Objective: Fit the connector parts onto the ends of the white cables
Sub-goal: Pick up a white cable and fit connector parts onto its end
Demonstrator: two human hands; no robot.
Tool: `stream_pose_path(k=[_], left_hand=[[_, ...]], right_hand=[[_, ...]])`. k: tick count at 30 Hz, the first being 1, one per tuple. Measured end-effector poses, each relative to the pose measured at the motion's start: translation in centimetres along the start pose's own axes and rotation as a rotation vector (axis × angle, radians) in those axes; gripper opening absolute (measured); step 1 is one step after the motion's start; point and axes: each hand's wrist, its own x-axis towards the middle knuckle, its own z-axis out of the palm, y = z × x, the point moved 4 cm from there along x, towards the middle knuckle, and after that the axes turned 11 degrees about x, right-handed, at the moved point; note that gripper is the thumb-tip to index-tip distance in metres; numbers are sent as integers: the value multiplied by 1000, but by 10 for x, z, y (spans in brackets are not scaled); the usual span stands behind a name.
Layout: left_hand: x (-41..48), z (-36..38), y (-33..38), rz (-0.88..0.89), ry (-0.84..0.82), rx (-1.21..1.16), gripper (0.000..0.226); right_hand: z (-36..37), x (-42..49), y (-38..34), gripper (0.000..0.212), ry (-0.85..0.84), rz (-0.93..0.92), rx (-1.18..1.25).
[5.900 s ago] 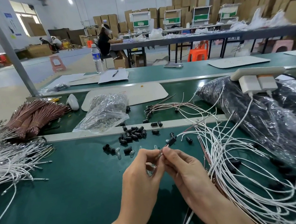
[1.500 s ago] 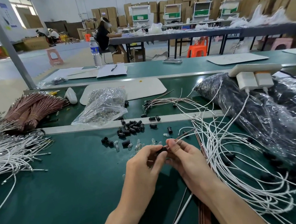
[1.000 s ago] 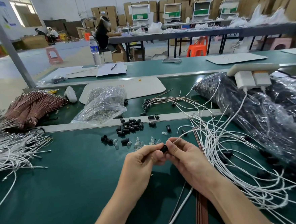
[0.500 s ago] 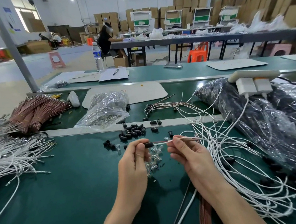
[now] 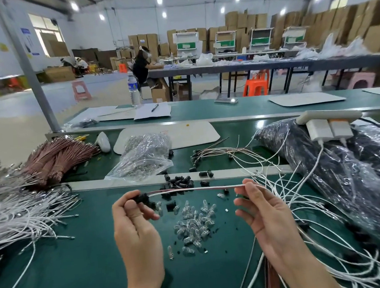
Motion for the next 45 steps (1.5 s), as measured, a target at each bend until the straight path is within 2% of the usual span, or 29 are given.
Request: stream_pose_path(k=[3, 6, 11, 16, 21, 24, 27, 29, 32, 35, 37, 40, 42, 45], left_hand=[[12, -9, -8, -85, 82, -23, 27], [14, -9, -9, -120, 63, -27, 27], [10, -1, -11, -161, -74, -58, 24], [3, 18, 0, -217, -248, -132, 21], [31, 71, 32, -198, -368, -148, 17], [67, 120, 43, -281, -472, -89, 24], [82, 146, 38, -381, -614, 157, 45], [74, 144, 35, -316, -681, 303, 42], [38, 141, 37, -136, -929, 476, 24], [-14, 138, 43, 49, -1292, 809, 35], [-41, 134, 48, 137, -1435, 1007, 42], [-67, 130, 58, 305, -1495, 1188, 36], [-78, 128, 61, 413, -1470, 1284, 26], [-88, 125, 64, 478, -1426, 1346, 7]], right_hand=[[-3, 2, -4, 14, 43, -21, -35], [-4, 0, -7, 14, 61, -27, -101], [-5, 2, -34, 15, 90, -114, -141], [-8, 17, -68, 18, 71, -115, -120], [11, 78, -118, 20, 16, -169, -36], [23, 125, -137, 43, 65, -26, -152], [6, 130, -124, 39, 89, 243, -311], [-12, 118, -110, 39, 79, 299, -359], [-36, 101, -97, 30, 102, 196, -391], [-46, 84, -91, 19, 133, 123, -451], [-44, 75, -90, 14, 126, 96, -476], [-34, 63, -90, 17, 86, 69, -521], [-29, 55, -91, 18, 63, 42, -551], [-25, 46, -90, 20, 35, 16, -574]])
